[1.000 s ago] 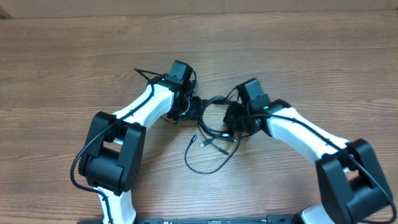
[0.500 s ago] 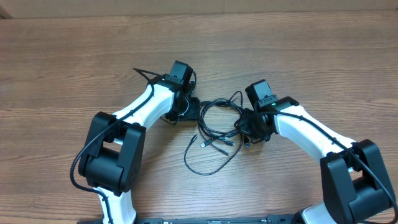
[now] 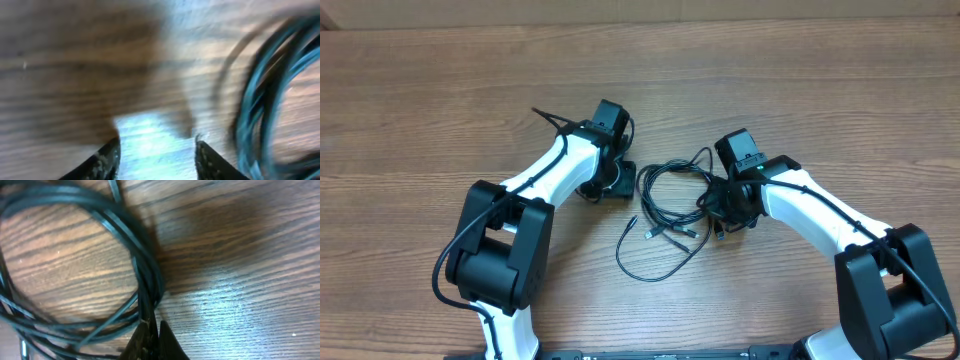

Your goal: Untangle cables

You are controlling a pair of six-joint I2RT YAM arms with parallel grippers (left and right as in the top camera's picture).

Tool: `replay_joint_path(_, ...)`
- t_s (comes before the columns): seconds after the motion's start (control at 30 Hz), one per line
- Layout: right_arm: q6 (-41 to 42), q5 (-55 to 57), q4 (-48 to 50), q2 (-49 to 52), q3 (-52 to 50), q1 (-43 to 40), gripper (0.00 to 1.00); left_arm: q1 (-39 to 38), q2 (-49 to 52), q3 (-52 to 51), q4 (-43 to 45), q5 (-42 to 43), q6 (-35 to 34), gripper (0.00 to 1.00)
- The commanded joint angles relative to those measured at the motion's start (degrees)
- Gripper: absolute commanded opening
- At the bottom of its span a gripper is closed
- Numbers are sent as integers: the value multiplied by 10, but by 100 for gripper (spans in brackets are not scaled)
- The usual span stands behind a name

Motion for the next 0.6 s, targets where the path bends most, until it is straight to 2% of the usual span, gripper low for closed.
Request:
replay_joint_path(0.0,-56,-31,-11,-5,16,-12,4,0,-3,36,-34,-9,34,47)
replay_joint_path(0.13,-69,-38,-28,-5,31,-26,4,7,-3,80,-86,79,79,48)
replay_joint_path(0.2,-76,-44,-31,-5,34,-36,4,13,-3,101,-100,146,107,52)
replay_joint_path(0.3,-76,-58,-31,-5,34,-49,4,19,-3,110,-96,199,107,57)
replay_joint_path(0.37,-76,-59,-31,-5,34,-53,4,19,-2,109,-92,197,94,59)
replay_joint_path(0.43,-76,-59,-29,-5,33,-53,4,16,-2,102,-83,181,74,65)
replay_joint_path(0.57,-76,-59,-29,-5,33,-53,4,6,-2,77,-62,143,26,68)
